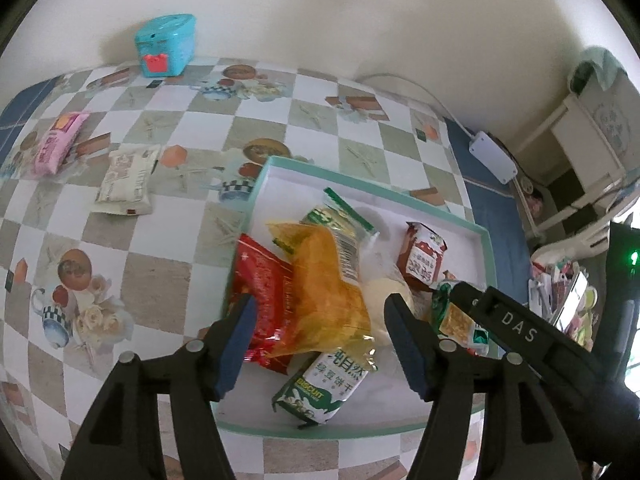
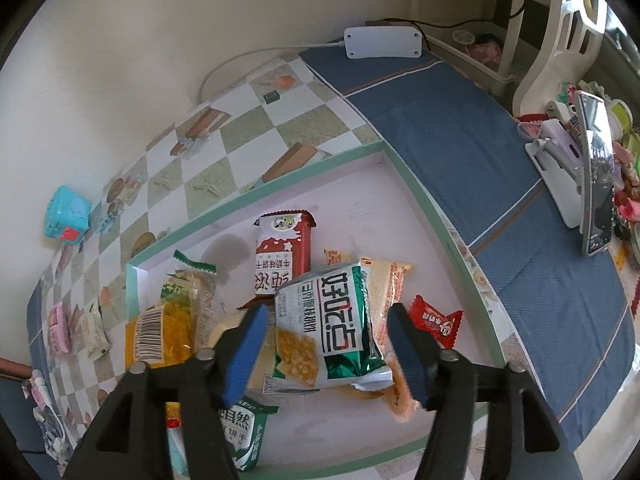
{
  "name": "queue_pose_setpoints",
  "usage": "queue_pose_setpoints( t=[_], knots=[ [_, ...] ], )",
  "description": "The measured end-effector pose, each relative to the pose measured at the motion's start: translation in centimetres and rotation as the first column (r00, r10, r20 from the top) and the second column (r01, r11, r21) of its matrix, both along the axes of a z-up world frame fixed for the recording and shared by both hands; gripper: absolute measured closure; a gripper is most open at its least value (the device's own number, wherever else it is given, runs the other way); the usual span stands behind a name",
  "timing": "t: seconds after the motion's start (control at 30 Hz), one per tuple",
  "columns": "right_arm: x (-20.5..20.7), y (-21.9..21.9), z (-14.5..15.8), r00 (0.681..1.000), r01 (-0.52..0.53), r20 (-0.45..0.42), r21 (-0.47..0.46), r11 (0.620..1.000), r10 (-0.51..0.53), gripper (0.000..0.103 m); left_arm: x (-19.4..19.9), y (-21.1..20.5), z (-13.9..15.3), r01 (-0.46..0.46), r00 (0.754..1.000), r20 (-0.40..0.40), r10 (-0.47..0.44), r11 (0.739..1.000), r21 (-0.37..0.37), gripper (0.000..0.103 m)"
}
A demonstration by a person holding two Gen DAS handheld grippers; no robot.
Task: Organize snacks
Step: 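Carry the yellow cake and chip bag into the tray and release both, then move both open tools back toward the white and pink packs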
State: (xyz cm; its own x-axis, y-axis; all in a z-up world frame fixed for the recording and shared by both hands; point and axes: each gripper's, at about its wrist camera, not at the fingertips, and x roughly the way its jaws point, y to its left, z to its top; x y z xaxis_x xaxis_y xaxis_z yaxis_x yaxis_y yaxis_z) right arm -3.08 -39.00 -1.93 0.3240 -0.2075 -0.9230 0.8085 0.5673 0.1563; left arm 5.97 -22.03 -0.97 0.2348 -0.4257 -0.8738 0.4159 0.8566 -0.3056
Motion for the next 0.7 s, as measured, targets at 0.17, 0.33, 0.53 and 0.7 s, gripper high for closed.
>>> queue_pose_setpoints(
  t=[0.17, 0.33, 0.53, 0.7],
  knots=[
    [0.2, 0.2, -0.3, 1.000, -0.002, -0.022, -0.003, 1.000, 0.002, 0.026, 1.3, 2.2, -0.1, -0.081, 0.997, -0.016, 0.081, 0.997, -0.011, 0.019],
    [0.4, 0.6, -0.1, 1.000, -0.009, -0.025, -0.015, 1.000, 0.009, 0.017, 2.7, 5.0, -0.8, -0.181, 0.983, -0.047, 0.180, 0.983, -0.017, 0.017],
    [1.0, 1.5, 0.1, 0.999, -0.030, -0.035, -0.047, 0.998, 0.029, 0.000, 3.9, 8.3, -1.5, -0.297, 0.953, -0.053, 0.297, 0.955, 0.013, 0.008],
    [2.0, 2.9, 0.5, 0.997, -0.069, -0.045, -0.071, 0.995, 0.065, 0.000, 4.5, 10.4, -1.9, -0.352, 0.934, -0.038, 0.356, 0.933, 0.076, 0.008]
  ],
)
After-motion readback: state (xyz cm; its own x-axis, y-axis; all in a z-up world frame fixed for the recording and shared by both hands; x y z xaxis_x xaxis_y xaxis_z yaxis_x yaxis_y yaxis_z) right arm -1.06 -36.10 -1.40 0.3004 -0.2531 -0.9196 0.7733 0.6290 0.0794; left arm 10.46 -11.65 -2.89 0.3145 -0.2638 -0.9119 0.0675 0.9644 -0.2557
